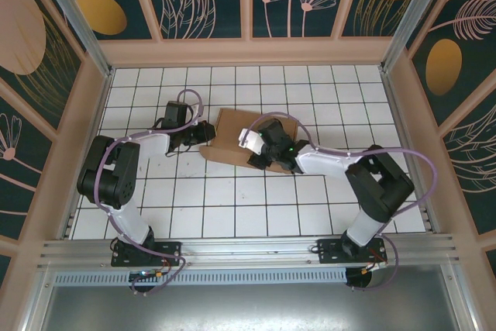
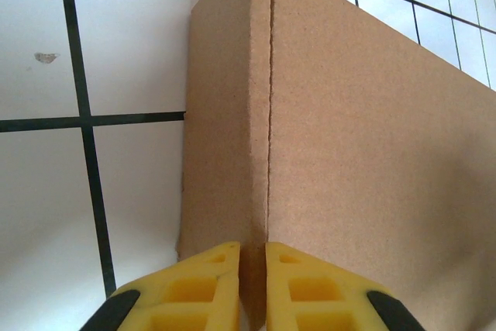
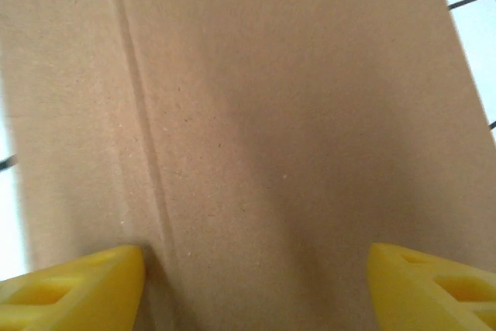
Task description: Fold the paper box
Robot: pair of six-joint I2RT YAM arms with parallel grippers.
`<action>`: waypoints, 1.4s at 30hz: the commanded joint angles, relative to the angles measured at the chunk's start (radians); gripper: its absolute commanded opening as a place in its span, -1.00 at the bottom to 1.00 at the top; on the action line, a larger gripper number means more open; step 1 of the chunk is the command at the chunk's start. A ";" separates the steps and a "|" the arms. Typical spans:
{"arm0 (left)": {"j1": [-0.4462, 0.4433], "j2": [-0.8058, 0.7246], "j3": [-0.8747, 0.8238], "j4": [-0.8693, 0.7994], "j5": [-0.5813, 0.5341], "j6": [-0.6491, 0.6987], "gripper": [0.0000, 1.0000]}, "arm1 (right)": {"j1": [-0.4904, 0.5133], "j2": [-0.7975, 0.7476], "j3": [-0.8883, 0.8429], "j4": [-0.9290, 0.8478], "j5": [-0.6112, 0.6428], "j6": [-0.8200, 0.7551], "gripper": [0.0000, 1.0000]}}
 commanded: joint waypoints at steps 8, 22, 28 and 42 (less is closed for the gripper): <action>-0.007 0.013 0.001 -0.094 0.014 0.029 -0.74 | 0.065 0.159 0.027 0.070 0.286 -0.103 0.03; -0.009 0.007 0.046 -0.156 0.058 0.081 -0.65 | 0.003 -0.195 -0.021 0.122 -0.093 0.253 0.32; -0.014 0.010 0.104 -0.273 0.091 0.181 -0.63 | -0.122 -0.251 0.078 -0.050 -0.098 0.641 0.27; -0.007 0.057 0.053 -0.183 0.213 0.141 -0.56 | -0.492 -0.258 -0.128 -0.048 -0.191 1.058 0.70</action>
